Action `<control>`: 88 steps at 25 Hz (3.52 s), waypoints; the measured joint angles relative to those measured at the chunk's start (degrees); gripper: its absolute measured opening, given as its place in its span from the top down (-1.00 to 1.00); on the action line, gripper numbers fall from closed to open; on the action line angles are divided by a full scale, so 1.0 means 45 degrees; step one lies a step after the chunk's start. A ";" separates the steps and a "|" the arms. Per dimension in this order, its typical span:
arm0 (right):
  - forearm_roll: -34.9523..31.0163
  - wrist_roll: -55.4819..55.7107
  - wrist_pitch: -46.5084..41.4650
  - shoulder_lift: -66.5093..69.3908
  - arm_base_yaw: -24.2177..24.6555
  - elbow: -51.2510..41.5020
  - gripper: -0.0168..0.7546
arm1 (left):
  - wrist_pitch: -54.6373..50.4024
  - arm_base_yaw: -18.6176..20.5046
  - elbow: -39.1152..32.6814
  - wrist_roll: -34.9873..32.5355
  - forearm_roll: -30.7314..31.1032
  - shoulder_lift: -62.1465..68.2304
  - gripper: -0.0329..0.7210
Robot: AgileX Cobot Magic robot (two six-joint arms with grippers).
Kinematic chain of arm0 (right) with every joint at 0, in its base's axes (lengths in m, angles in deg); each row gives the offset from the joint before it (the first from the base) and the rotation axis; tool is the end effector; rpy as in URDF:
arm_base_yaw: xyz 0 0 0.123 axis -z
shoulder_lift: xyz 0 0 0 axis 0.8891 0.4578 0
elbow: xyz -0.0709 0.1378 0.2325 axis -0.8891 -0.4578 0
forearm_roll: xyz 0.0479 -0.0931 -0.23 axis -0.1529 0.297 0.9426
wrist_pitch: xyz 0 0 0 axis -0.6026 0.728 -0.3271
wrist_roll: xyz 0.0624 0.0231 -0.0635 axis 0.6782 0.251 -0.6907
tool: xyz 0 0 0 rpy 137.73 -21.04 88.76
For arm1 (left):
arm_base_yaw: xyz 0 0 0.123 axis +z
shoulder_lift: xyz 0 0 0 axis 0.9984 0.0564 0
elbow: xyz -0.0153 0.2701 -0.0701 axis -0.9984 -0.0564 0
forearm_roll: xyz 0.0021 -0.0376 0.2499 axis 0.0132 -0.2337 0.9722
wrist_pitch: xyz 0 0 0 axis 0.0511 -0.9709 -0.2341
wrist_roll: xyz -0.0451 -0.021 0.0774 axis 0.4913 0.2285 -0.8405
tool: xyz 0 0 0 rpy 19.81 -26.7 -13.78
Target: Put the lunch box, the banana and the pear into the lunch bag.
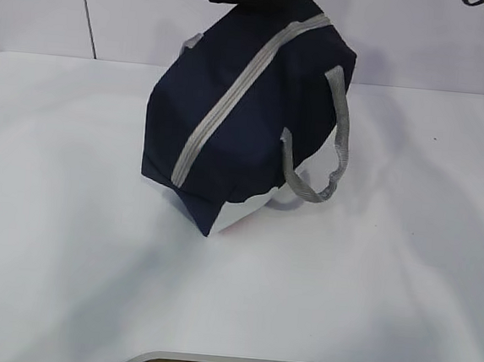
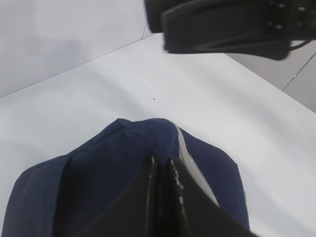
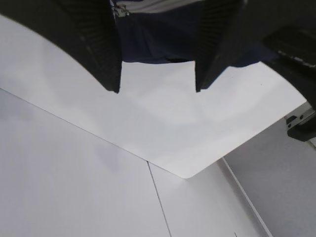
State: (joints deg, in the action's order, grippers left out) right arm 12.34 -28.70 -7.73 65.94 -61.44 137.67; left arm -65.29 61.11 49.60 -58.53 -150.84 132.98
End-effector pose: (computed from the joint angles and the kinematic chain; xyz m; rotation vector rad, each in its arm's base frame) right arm 0.4554 0.0583 0.3571 -0.6442 1.8598 0.7407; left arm 0.3921 -0.2398 0.3256 0.6906 1.9449 -0.8749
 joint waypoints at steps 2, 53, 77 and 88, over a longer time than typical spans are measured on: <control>0.0650 0.0364 -0.0098 -0.0293 0.0000 0.0009 -0.05 | 0.0239 0.0000 0.0000 0.0000 -0.0096 0.0117 0.87; 1.0612 1.0648 -0.3824 -0.9180 0.0000 -0.3770 -0.11 | -0.8137 0.2009 0.0092 0.8985 1.1276 -0.5959 -0.17; 1.3769 1.3008 -0.3897 -1.9265 0.0000 -1.4767 -0.11 | -0.7927 0.2009 -1.0668 0.9704 1.1401 -1.4984 -0.09; 1.4371 1.3295 -0.3726 -2.1528 0.0000 -1.7843 -0.11 | -0.7008 0.2009 -1.4588 0.9704 1.1939 -1.9414 -0.08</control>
State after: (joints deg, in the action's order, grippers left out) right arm 77.01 31.13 -24.49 -30.94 -61.44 57.38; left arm -96.83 70.15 -16.04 -14.86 -97.12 45.62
